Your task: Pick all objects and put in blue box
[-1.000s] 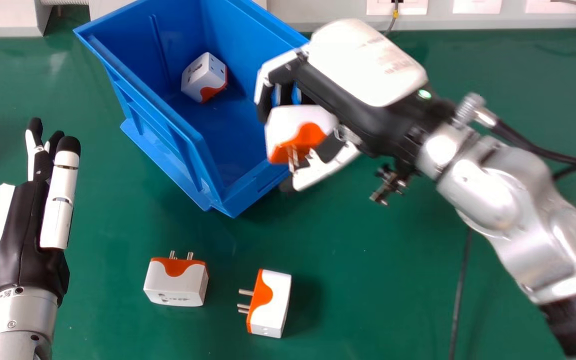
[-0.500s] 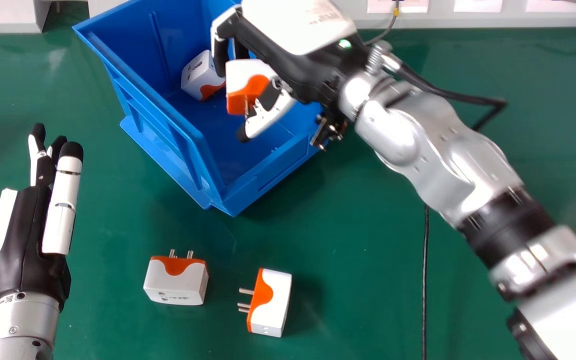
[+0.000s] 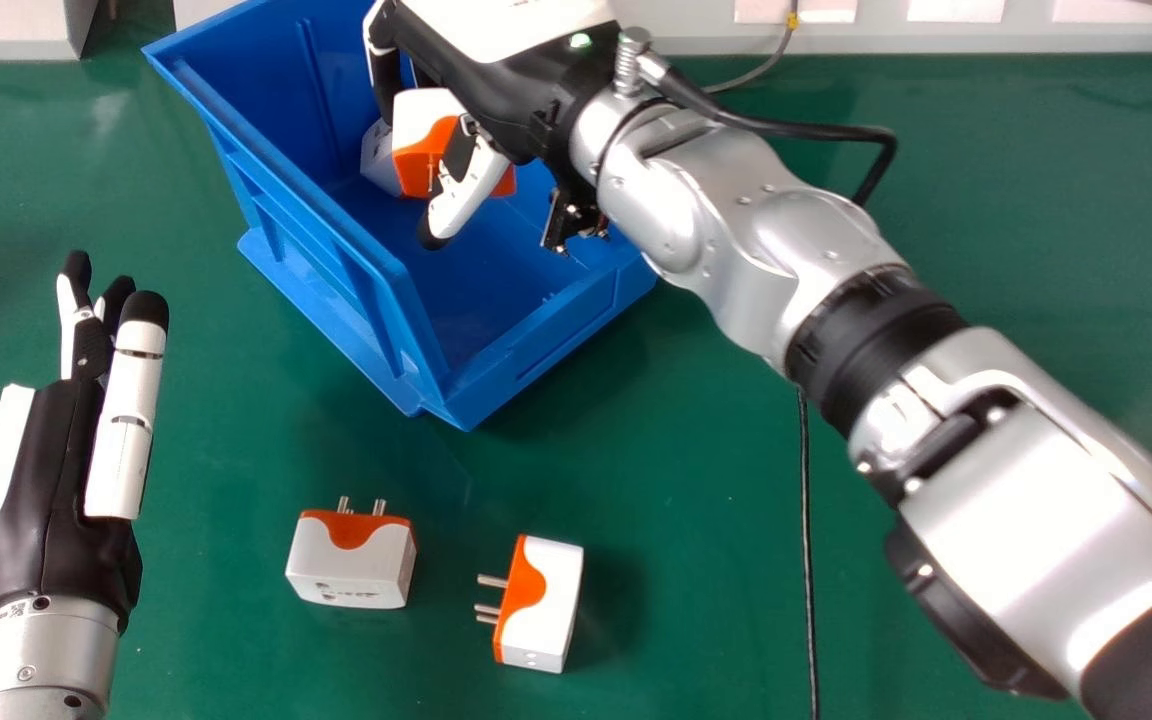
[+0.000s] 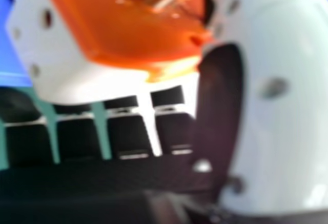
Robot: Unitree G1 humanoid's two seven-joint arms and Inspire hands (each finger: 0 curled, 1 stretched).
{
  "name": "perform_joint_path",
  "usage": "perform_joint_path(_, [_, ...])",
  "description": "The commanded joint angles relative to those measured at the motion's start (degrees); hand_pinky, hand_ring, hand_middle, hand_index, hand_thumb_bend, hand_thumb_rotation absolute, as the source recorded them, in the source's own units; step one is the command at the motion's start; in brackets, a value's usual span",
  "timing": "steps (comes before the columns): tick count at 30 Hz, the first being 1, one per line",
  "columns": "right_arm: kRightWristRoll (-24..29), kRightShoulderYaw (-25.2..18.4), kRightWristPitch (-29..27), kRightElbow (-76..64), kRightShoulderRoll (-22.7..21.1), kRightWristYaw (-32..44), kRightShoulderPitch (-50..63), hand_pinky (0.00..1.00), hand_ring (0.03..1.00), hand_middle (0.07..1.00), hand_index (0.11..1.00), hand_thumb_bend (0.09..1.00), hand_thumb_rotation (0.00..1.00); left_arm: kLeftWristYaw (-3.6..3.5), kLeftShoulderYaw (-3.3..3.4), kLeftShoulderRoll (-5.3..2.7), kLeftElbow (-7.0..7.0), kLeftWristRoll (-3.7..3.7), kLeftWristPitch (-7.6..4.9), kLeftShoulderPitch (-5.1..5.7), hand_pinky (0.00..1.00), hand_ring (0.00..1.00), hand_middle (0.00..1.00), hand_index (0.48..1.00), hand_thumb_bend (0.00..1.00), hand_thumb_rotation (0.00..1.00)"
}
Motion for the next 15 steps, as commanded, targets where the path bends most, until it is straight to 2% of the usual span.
perform_joint_path(1, [0.1,0.6,0.1,0.6,0.6,-2.4,-3.3,0.09,0.14,0.216,0.472,0.504,0.13,0.39,-0.21,-0.38,-1.96,0.5,-0.59,0.52,1.0,1.0,1.0,1.0,0.39,0.99])
perform_joint_path(7, [-0.2,2.8,0.6,3.4,1.6,-4.9,-3.2,0.07,0.109,0.183,0.475,0.509,0.12,0.65,-0.62,-0.76,-3.42,0.67,0.03,1.39,1.0,1.0,1.0,1.0,0.39,0.99])
perform_joint_path(15, [0.6,3.0,2.1,4.2,2.4,-5.4,-2.6,0.05,0.091,0.16,0.478,0.516,0.12,0.51,-0.78,-1.02,-4.28,1.14,0.37,1.89,1.0,1.0,1.0,1.0,0.39,0.99])
